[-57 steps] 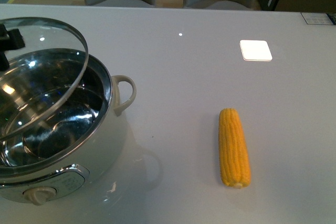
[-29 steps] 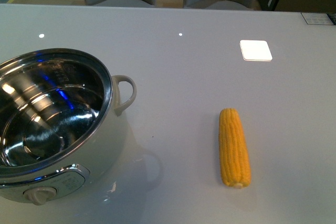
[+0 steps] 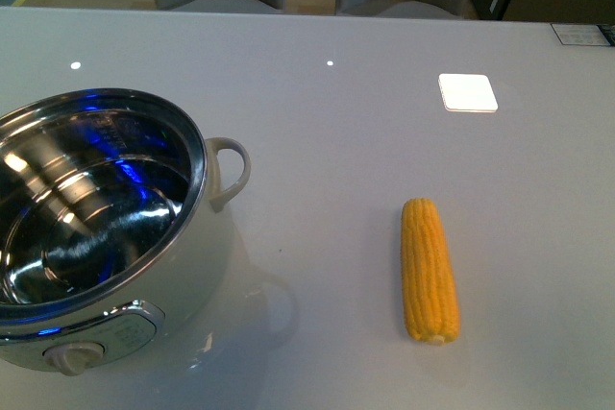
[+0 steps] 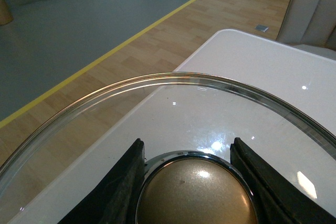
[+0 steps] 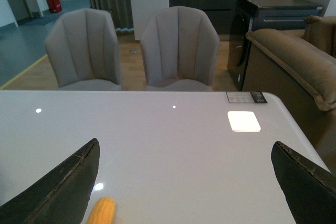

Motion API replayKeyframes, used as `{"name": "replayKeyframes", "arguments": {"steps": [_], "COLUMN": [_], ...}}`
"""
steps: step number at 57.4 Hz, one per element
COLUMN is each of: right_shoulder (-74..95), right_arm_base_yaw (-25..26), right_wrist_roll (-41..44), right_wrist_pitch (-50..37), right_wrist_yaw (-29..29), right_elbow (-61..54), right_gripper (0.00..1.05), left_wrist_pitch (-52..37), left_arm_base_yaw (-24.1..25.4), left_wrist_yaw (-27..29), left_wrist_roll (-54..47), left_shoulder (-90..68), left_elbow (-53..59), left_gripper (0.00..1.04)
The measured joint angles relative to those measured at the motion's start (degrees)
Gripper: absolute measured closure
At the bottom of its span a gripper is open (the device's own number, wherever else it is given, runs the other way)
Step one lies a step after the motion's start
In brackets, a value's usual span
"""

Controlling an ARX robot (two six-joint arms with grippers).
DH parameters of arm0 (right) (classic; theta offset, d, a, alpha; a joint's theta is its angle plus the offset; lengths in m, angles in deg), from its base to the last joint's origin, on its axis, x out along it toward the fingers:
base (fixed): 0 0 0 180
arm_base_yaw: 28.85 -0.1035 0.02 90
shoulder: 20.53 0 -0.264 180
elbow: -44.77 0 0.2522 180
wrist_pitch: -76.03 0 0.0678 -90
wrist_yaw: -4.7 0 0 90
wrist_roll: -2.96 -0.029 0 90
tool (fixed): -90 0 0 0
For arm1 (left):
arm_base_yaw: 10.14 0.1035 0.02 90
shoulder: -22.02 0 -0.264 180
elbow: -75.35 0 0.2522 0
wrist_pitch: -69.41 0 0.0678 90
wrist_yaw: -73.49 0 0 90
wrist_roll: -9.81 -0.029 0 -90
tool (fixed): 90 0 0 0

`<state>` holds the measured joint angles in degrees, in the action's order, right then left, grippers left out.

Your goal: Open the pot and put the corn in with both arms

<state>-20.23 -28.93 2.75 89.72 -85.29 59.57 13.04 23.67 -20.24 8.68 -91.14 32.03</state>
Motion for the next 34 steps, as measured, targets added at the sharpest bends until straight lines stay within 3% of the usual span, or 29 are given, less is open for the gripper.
{"name": "replayKeyframes", "arguments": {"steps": [34], "right_shoulder": [0.0], "right_arm_base_yaw": [0.0], "right_wrist_roll": [0.0], "right_wrist_pitch": [0.0], "right_wrist_yaw": [0.0], "right_elbow": [0.0], "right_gripper": [0.09], "left_wrist_pitch": [-8.7], "left_arm_base_yaw": [0.9], "left_wrist_yaw": [0.6], "left_wrist_roll": [0.0], "left_shoulder": [-28.2], "left_elbow": [-16.8], "left_gripper": [0.62]}}
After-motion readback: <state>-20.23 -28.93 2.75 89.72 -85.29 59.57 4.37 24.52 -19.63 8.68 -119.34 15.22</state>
